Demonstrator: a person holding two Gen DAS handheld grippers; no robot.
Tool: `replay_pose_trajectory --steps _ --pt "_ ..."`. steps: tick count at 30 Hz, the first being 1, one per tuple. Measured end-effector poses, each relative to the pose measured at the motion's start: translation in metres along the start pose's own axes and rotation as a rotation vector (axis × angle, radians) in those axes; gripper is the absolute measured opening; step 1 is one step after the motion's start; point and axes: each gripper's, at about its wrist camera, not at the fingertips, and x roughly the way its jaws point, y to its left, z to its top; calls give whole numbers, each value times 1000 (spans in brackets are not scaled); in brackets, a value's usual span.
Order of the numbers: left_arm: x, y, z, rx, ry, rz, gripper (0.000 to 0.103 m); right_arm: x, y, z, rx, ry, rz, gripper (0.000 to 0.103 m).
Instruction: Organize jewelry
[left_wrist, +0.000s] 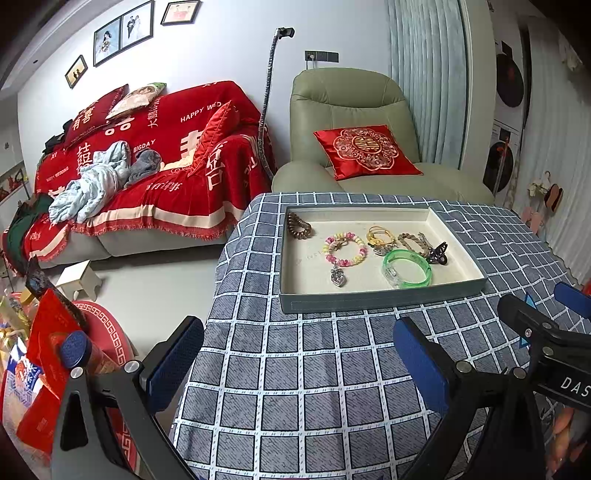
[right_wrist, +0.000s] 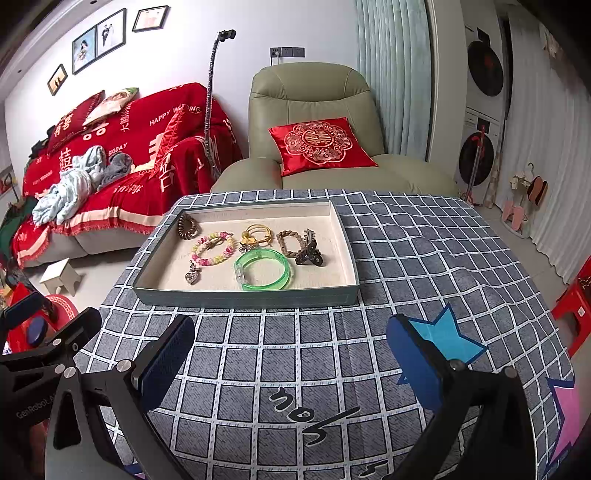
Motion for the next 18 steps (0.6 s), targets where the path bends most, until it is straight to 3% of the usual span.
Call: replay_pose_trajectory --steps 18 --pt "0 1 -1 0 -2 2 103 1 0 1 1 1 1 103"
